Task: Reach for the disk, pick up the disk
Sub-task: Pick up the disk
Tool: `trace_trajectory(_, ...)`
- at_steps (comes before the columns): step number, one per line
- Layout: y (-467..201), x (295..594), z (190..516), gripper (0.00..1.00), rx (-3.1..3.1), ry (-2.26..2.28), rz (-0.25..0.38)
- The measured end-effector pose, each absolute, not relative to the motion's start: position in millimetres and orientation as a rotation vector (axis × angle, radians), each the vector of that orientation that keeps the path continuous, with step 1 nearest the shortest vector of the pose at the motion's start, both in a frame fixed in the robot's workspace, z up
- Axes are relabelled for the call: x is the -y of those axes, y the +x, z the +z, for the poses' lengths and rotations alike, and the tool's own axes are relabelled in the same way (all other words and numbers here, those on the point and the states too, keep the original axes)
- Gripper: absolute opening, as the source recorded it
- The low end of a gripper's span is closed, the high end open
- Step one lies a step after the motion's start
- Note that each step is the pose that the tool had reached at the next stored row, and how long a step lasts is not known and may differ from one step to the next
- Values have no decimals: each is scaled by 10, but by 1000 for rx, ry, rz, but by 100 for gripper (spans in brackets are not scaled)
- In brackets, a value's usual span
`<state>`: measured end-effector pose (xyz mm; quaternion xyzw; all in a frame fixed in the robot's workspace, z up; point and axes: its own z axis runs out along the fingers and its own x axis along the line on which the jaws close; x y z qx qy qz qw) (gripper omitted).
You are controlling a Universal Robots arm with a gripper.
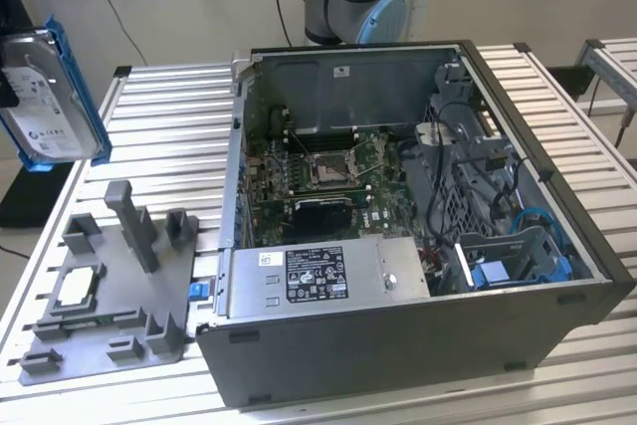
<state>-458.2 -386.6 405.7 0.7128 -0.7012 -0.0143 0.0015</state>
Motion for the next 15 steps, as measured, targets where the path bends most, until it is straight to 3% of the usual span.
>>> trace_trajectory(15, -4582, 3866, 4346, 0, 2201, 2237, -45)
